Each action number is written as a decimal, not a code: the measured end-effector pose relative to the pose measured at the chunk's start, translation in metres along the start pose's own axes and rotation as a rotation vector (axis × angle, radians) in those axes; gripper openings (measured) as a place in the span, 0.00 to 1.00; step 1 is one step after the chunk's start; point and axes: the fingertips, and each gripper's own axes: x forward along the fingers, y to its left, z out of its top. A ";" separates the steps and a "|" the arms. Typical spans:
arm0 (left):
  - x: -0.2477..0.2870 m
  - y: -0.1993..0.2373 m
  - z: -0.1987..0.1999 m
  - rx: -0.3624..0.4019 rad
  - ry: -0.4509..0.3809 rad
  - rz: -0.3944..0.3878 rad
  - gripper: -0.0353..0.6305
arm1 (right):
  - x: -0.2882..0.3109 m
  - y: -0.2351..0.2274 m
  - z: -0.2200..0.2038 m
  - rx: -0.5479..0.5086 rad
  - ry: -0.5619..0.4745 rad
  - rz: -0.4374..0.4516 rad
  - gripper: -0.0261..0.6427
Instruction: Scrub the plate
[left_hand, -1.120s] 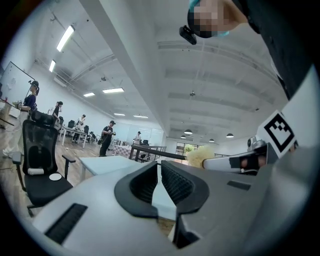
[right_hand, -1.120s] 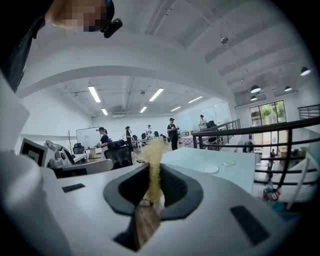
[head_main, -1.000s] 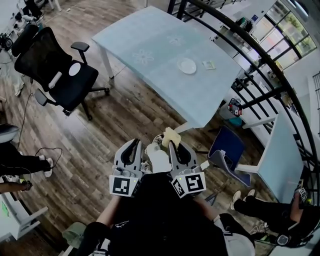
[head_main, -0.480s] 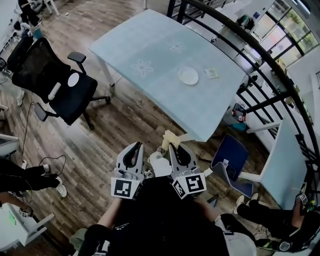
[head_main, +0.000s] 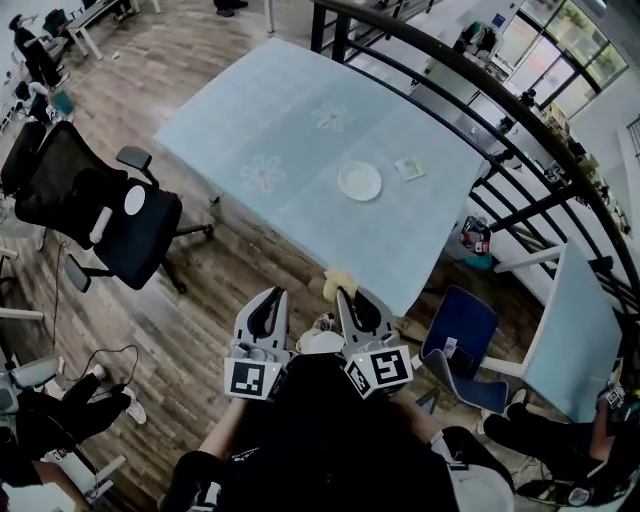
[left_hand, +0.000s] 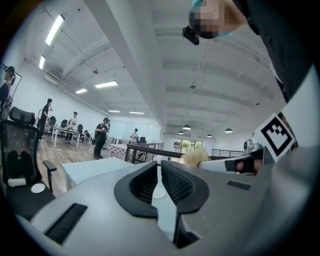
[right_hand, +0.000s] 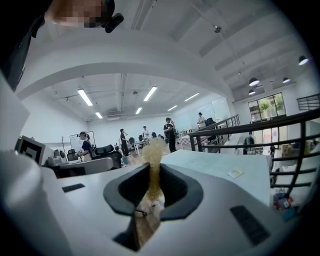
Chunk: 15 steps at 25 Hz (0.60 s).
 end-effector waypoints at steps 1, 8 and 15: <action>0.011 -0.003 0.001 -0.002 -0.003 -0.013 0.10 | 0.004 -0.009 0.003 0.000 -0.006 -0.009 0.13; 0.070 -0.016 0.004 -0.011 0.000 -0.070 0.10 | 0.021 -0.052 0.015 0.005 -0.016 -0.066 0.13; 0.110 -0.040 -0.005 -0.033 0.031 -0.186 0.10 | 0.018 -0.093 0.019 0.028 -0.031 -0.189 0.13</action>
